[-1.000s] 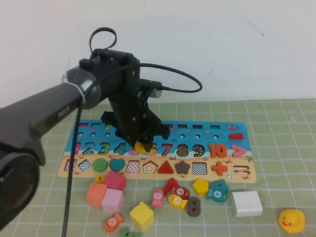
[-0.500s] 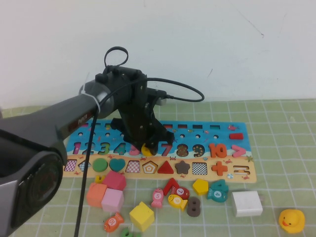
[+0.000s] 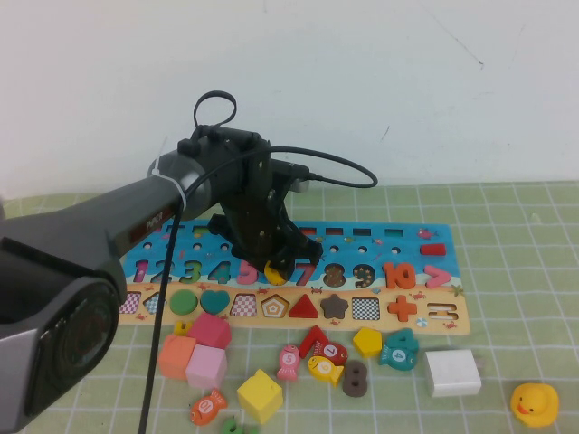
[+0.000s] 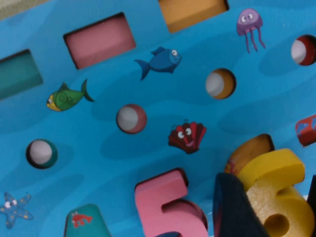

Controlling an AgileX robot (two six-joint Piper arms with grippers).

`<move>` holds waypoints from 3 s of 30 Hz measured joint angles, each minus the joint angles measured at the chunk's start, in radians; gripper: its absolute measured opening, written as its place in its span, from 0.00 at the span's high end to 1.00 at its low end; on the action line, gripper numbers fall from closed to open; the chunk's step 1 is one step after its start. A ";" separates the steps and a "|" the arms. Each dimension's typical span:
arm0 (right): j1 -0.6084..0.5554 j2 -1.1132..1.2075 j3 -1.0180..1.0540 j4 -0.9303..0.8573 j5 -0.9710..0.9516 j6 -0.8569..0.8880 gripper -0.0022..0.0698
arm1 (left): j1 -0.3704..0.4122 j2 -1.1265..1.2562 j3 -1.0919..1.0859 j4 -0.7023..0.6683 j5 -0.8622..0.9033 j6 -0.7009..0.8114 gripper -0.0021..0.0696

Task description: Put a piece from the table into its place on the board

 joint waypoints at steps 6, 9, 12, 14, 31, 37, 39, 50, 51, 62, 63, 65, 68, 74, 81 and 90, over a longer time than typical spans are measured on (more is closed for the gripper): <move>0.000 0.000 0.000 0.000 0.000 0.000 0.97 | 0.000 0.000 0.000 -0.002 0.000 0.000 0.60; 0.000 0.000 0.000 0.000 0.000 0.000 0.97 | 0.000 0.000 0.000 -0.004 -0.002 0.000 0.60; 0.000 0.000 0.000 0.000 0.000 0.000 0.97 | 0.000 0.000 0.000 -0.004 -0.008 0.000 0.60; 0.000 0.000 0.000 0.000 0.000 0.000 0.97 | 0.000 0.000 0.000 -0.008 -0.010 0.000 0.60; 0.000 0.000 0.000 0.000 0.000 0.000 0.97 | 0.000 0.000 0.000 -0.020 0.008 0.000 0.52; 0.000 0.000 0.000 0.000 0.000 0.000 0.97 | 0.000 0.000 0.000 -0.010 0.012 -0.016 0.52; 0.000 0.000 0.000 0.000 0.000 0.000 0.97 | 0.000 0.000 0.000 0.005 0.012 -0.032 0.52; 0.000 0.000 0.000 0.000 0.000 0.000 0.97 | 0.000 -0.004 0.000 0.018 0.014 -0.049 0.52; 0.000 0.000 0.000 0.000 0.000 0.000 0.97 | 0.000 -0.009 0.000 0.018 0.017 -0.044 0.52; 0.000 0.000 0.000 0.000 0.000 0.000 0.97 | 0.000 -0.232 0.021 0.122 0.162 0.047 0.80; 0.000 0.000 0.000 0.000 0.000 0.000 0.97 | 0.000 -0.260 0.041 0.128 0.156 0.048 0.85; 0.000 0.000 0.000 0.000 0.000 0.000 0.97 | 0.000 -0.336 0.103 0.135 0.128 0.049 0.92; 0.000 0.000 0.000 0.000 0.000 0.000 0.97 | 0.000 -0.460 0.238 0.137 0.062 0.049 0.96; 0.000 0.000 0.000 0.000 0.000 0.000 0.97 | 0.000 -0.738 0.589 0.114 -0.099 0.049 0.97; 0.000 0.000 0.000 0.000 0.000 0.000 0.97 | 0.000 -1.049 0.886 0.108 -0.222 0.049 0.97; 0.000 0.000 0.000 0.000 0.000 0.000 0.97 | 0.000 -1.419 1.073 0.106 -0.218 0.049 0.97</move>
